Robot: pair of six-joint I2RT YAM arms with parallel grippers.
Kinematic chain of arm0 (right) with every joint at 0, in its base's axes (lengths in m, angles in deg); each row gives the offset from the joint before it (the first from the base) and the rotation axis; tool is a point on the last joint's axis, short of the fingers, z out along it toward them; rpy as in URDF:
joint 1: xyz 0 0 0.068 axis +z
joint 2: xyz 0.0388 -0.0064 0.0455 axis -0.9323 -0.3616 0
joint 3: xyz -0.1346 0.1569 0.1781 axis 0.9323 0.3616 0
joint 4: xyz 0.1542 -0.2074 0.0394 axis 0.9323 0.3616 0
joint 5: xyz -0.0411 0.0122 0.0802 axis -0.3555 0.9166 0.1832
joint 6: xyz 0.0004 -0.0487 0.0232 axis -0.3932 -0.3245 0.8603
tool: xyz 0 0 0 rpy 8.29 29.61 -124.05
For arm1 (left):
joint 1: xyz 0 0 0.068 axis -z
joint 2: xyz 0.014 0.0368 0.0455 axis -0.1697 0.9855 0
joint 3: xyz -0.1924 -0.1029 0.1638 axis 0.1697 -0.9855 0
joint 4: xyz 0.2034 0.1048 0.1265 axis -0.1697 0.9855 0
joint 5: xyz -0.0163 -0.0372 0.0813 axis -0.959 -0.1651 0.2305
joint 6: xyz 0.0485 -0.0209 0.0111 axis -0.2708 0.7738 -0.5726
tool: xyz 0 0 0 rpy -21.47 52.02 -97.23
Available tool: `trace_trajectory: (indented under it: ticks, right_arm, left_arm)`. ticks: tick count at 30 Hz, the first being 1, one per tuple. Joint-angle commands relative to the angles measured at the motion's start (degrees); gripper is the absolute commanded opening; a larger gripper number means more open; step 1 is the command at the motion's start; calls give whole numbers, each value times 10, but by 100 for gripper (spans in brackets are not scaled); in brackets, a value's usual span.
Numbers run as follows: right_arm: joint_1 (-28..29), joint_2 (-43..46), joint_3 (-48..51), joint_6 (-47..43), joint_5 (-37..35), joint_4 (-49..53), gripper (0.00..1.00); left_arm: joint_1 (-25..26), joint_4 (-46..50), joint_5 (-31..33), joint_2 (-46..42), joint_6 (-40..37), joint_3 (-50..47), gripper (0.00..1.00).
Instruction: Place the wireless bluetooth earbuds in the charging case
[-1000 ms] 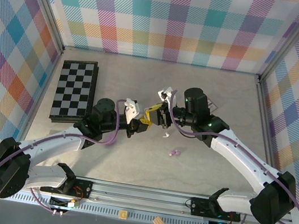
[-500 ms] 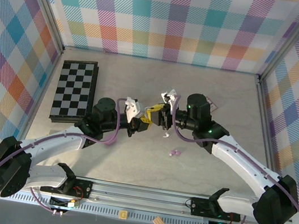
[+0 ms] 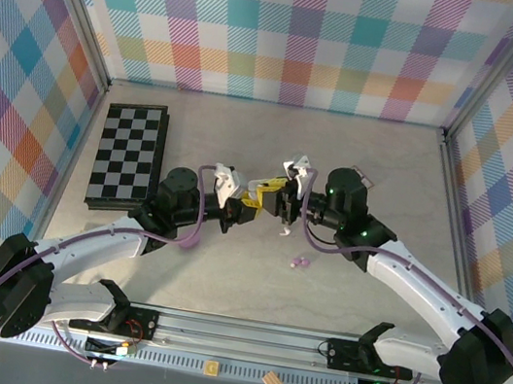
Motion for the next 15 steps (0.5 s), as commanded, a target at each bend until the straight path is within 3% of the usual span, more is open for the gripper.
trace_trajectory:
  ticks: [1,15]
  right_arm:
    - [4,13,14,4,1,8,23]
    - [5,19,19,16,16,-11,22]
  left_arm:
    - [4,-56,19,-10,13,14,1]
    - [4,-64,26,-13,15,13,1]
